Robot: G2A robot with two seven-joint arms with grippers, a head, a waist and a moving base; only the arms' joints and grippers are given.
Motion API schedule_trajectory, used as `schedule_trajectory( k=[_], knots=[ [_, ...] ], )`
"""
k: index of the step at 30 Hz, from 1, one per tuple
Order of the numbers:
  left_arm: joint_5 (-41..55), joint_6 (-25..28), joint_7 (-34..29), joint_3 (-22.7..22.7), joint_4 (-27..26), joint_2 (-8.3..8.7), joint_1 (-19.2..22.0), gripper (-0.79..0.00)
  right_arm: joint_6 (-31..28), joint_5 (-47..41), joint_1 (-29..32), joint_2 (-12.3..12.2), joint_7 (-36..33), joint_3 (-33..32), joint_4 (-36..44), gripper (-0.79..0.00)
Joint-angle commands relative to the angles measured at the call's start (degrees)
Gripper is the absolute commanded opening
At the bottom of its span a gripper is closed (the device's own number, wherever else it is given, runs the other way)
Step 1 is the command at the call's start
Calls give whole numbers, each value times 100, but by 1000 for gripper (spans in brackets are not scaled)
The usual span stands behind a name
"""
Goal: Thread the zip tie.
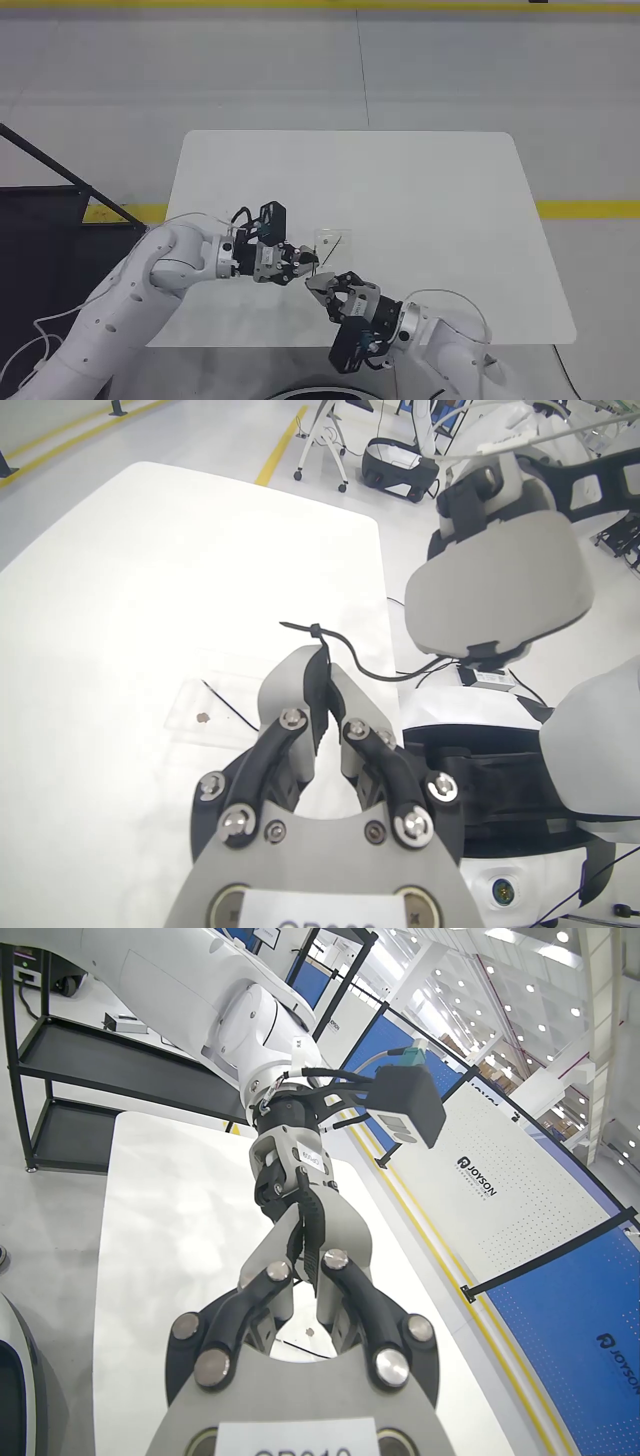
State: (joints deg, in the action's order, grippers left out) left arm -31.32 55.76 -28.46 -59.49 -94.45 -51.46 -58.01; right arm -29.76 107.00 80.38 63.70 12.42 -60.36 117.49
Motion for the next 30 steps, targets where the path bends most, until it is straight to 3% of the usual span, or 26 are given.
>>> schedule_trajectory(
  k=[1, 4, 9, 14, 18, 30],
  knots=[
    [19, -91, 49, -21, 10, -2, -8, -785, -1, -21, 13, -5, 42, -18, 8, -573],
    [53, -165, 108, -38, 27, -8, -10, -785, 7, -47, 36, -14, 115, -48, 12, -437],
    [111, -246, 118, -41, 36, -14, -7, -785, -6, 0, 48, -29, 242, -67, 24, -326],
    [202, -275, 76, -31, 54, -18, 12, -785, 30, 101, 85, -47, 357, -94, 43, -339],
    [270, -282, 6, -11, 64, -21, 29, -785, 198, 314, 146, -65, 367, -141, 88, -397],
    [402, -111, -354, 102, 59, -8, 93, -785, 745, 646, 242, -39, -43, -46, 180, -489]
  ],
)
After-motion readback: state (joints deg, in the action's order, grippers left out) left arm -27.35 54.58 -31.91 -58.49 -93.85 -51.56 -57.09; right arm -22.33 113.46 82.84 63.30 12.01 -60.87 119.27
